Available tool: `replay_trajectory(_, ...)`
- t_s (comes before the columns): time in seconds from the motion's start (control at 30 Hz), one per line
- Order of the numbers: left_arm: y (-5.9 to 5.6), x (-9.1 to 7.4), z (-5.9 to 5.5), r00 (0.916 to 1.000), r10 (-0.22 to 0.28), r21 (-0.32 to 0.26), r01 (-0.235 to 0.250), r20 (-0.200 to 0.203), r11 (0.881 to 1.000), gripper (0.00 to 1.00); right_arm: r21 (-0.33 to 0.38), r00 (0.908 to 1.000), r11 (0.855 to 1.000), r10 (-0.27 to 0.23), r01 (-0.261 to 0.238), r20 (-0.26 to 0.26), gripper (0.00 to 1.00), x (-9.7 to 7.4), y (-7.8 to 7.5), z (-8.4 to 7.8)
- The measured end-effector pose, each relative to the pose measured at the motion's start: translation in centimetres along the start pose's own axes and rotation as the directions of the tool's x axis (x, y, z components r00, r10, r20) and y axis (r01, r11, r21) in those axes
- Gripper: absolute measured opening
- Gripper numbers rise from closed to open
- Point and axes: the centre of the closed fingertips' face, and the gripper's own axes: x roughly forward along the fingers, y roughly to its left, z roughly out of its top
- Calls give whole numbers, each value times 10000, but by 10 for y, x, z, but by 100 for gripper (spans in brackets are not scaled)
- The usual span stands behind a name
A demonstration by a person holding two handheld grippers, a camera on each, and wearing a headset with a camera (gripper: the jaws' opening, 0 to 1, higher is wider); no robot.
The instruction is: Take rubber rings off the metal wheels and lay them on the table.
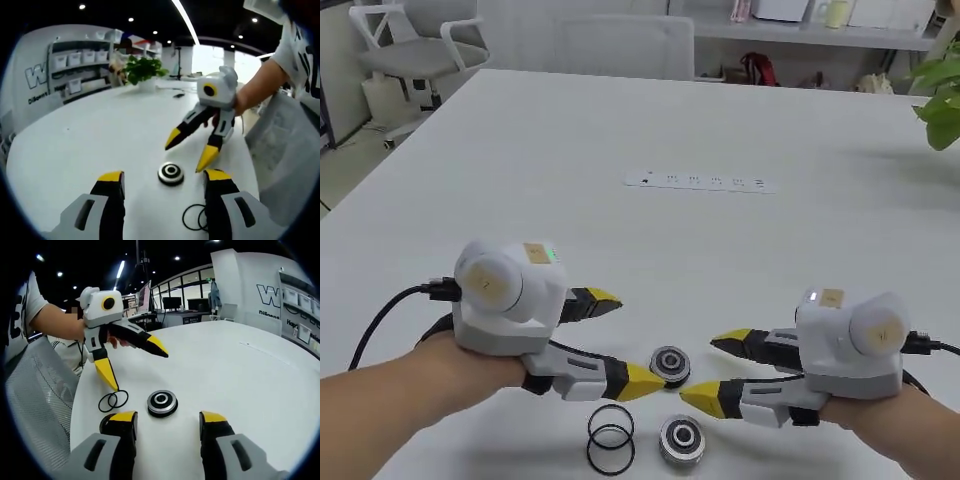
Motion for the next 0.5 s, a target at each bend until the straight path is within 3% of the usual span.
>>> replay_trajectory(0.5,-8,17,-5,9987,-388,59,390,-316,9992,52,-32,10000,10000,82,-82,1,46,4,1,-3)
